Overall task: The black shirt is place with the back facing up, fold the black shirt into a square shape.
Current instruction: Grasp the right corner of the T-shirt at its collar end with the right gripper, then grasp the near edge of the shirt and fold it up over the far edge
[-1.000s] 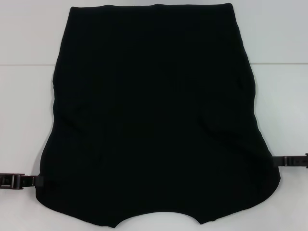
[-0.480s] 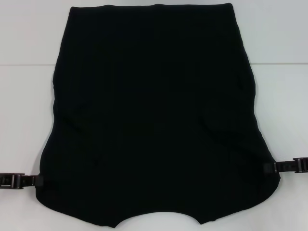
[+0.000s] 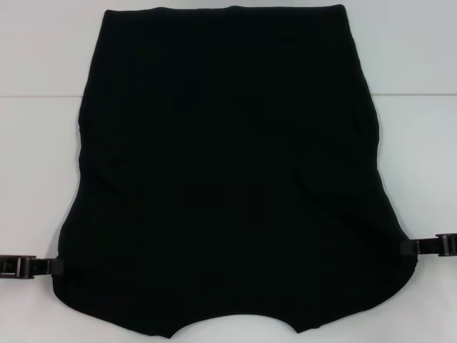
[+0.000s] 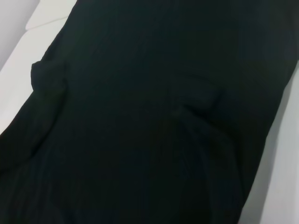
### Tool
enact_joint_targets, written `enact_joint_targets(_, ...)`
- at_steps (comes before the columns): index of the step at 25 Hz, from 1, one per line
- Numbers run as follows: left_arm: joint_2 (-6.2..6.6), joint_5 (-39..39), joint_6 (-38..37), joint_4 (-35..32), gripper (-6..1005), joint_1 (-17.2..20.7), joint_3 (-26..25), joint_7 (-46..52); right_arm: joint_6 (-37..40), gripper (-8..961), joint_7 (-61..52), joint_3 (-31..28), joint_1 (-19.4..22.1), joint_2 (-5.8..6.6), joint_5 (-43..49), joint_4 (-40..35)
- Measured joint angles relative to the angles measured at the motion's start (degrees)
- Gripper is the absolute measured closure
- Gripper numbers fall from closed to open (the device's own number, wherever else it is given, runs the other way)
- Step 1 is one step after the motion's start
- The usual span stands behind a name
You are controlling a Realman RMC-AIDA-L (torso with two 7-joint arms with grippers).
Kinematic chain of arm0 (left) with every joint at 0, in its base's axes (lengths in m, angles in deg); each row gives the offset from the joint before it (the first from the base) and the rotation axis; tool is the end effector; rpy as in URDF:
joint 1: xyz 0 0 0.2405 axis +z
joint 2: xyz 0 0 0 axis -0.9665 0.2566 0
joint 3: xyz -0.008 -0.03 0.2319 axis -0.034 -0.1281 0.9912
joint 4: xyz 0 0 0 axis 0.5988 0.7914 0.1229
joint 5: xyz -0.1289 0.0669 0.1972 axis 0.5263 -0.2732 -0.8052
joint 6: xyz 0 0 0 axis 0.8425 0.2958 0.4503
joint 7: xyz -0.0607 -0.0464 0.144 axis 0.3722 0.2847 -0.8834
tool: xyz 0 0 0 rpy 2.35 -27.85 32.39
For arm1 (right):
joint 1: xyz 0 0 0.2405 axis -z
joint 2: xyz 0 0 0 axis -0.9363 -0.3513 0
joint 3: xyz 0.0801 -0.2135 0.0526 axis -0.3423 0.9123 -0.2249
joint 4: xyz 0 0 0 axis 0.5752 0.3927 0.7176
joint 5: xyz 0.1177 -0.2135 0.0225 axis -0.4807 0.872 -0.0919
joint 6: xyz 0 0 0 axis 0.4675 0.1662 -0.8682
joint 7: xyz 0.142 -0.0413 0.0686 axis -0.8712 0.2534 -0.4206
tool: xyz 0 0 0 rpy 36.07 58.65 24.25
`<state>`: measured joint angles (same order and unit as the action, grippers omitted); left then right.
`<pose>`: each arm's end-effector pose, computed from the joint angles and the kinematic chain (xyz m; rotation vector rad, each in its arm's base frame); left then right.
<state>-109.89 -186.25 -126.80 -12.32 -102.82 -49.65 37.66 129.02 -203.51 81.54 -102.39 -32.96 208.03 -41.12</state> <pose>-0.3611 0.3141 0.0711 -2.2680 -1.5948 -0.2447 0.3404 0.3569 0.0287 -2.3830 1.5919 0.2892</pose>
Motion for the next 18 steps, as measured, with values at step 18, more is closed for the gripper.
enact_joint_targets(18, 0.8, -0.62, -12.21, -2.11, 943, 0.94, -3.04, -0.58, 7.45, 914, 5.05, -1.69, 3.0, 1.82, -0.62, -1.38)
